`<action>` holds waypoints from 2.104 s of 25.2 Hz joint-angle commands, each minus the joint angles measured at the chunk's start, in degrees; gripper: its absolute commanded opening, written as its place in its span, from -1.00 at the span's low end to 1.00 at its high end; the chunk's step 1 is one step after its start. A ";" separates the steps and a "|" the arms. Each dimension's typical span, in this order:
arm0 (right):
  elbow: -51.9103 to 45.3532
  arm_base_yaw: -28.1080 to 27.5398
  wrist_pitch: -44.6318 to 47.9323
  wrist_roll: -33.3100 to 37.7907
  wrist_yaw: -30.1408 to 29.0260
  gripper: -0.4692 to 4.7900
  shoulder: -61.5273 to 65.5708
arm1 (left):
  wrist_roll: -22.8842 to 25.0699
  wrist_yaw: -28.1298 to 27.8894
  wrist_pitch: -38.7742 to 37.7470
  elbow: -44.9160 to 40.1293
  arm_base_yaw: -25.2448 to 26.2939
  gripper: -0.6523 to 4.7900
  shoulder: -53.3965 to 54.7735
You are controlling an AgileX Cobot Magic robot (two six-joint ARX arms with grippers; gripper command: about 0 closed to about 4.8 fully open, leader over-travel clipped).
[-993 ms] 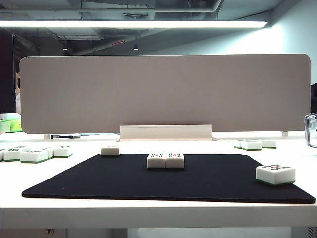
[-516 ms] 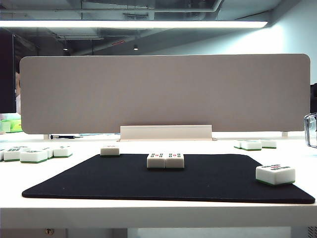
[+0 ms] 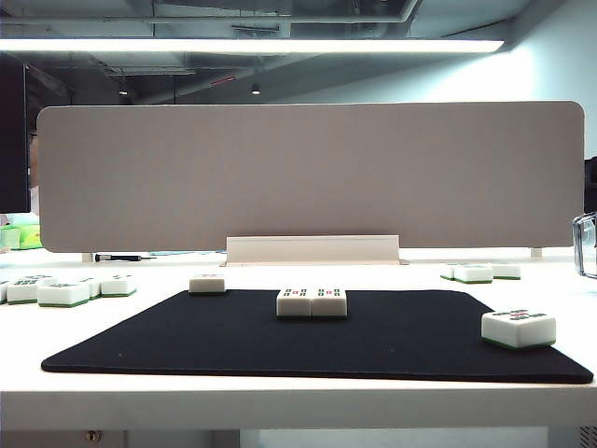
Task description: Arrange four mahjong tiles into a neat stack, creating two layers of paired tiles.
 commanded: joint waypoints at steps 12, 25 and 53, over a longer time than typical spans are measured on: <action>3.76 0.00 -11.23 -0.09 -22.38 -0.83 -0.68 | -0.22 0.55 -0.98 0.24 -0.04 -0.70 0.02; 3.76 0.00 -11.23 -0.11 -22.36 -0.83 -0.68 | -4.28 8.39 -3.58 13.29 -0.07 -0.70 1.40; 3.76 0.02 -11.45 -0.11 -22.34 -0.83 -0.68 | 0.48 17.77 -15.21 63.54 -2.38 -0.67 67.12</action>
